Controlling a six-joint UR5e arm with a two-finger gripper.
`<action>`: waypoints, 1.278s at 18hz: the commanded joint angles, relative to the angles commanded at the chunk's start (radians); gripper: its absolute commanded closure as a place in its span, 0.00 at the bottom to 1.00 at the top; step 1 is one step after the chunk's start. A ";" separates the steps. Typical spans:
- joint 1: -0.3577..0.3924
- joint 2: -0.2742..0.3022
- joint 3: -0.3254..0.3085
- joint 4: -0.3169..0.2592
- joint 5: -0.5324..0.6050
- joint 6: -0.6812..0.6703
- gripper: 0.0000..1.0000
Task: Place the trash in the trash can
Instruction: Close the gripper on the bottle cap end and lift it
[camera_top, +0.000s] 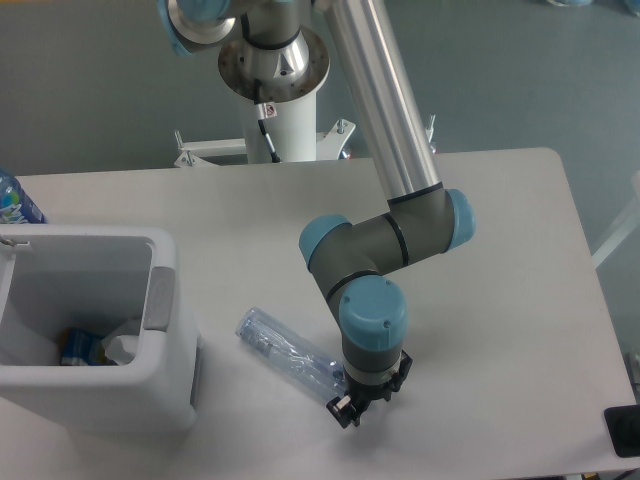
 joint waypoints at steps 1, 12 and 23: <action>0.000 0.002 -0.002 0.000 0.000 0.000 0.52; -0.008 0.005 -0.003 -0.002 0.000 0.000 0.80; 0.031 0.119 0.044 0.009 -0.015 0.046 0.82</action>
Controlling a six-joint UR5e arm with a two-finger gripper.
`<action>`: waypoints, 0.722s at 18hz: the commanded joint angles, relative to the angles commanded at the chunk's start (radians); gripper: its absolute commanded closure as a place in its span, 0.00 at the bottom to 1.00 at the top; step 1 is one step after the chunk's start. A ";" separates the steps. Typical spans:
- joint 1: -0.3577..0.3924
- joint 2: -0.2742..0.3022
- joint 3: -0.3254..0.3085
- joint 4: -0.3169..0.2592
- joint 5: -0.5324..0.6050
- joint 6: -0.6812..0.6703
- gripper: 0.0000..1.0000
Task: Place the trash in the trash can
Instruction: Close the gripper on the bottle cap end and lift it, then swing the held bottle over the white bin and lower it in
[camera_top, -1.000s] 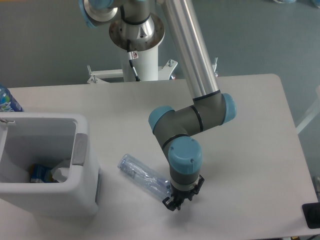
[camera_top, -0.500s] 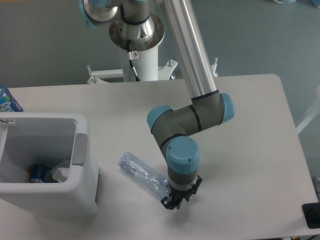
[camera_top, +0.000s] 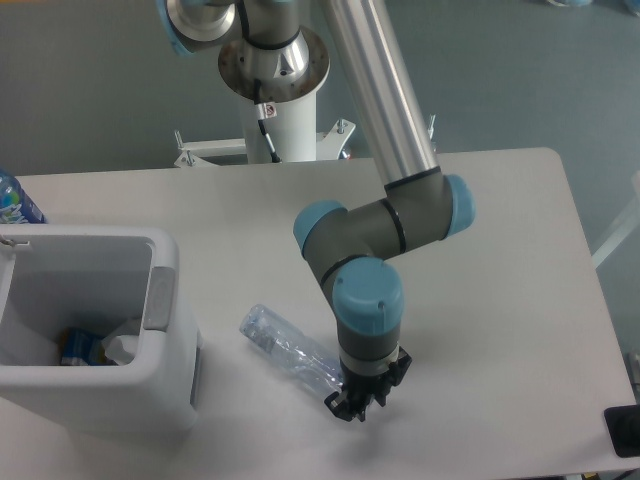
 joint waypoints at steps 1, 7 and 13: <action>0.008 0.014 0.000 0.014 -0.015 0.000 0.82; 0.051 0.095 0.018 0.018 -0.123 0.009 0.91; 0.113 0.181 0.129 0.028 -0.247 0.015 0.91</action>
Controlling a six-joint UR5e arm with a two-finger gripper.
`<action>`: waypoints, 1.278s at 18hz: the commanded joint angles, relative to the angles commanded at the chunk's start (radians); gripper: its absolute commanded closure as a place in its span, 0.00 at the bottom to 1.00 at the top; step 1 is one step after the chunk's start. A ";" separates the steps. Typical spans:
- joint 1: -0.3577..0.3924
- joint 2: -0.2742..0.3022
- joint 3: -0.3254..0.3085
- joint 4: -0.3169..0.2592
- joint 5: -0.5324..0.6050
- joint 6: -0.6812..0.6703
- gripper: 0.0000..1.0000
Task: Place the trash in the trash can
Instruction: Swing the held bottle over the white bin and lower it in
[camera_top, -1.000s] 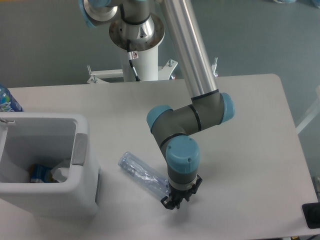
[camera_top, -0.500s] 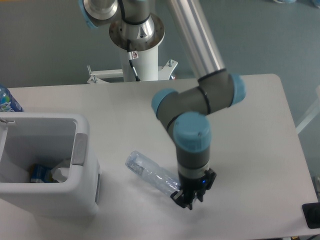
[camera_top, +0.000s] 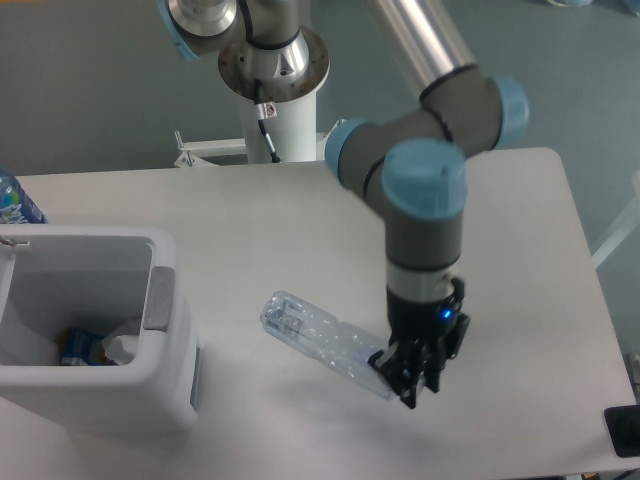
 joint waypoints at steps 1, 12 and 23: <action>0.020 0.015 0.018 0.005 -0.040 0.002 0.91; -0.026 0.109 0.043 0.032 -0.165 0.008 0.91; -0.207 0.109 0.025 0.032 -0.165 0.012 0.91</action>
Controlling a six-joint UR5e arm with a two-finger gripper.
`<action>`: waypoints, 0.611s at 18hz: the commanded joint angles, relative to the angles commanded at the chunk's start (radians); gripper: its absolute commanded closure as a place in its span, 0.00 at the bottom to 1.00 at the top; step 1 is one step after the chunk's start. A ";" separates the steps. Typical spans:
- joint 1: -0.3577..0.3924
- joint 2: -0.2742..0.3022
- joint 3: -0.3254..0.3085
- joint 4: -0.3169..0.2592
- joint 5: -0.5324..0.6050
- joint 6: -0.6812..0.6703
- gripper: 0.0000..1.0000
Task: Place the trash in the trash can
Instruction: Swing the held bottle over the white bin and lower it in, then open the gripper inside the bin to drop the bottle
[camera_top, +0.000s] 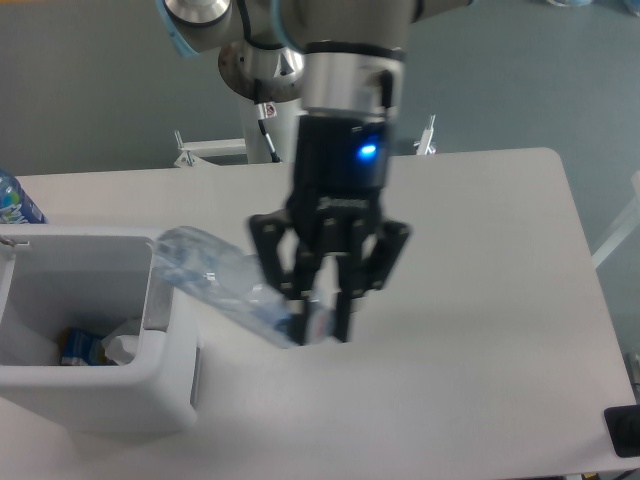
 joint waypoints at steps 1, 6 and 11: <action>-0.017 -0.002 0.000 0.002 0.002 0.000 0.91; -0.077 -0.038 0.003 0.014 0.003 0.002 0.91; -0.143 -0.084 -0.005 0.055 0.005 0.011 0.85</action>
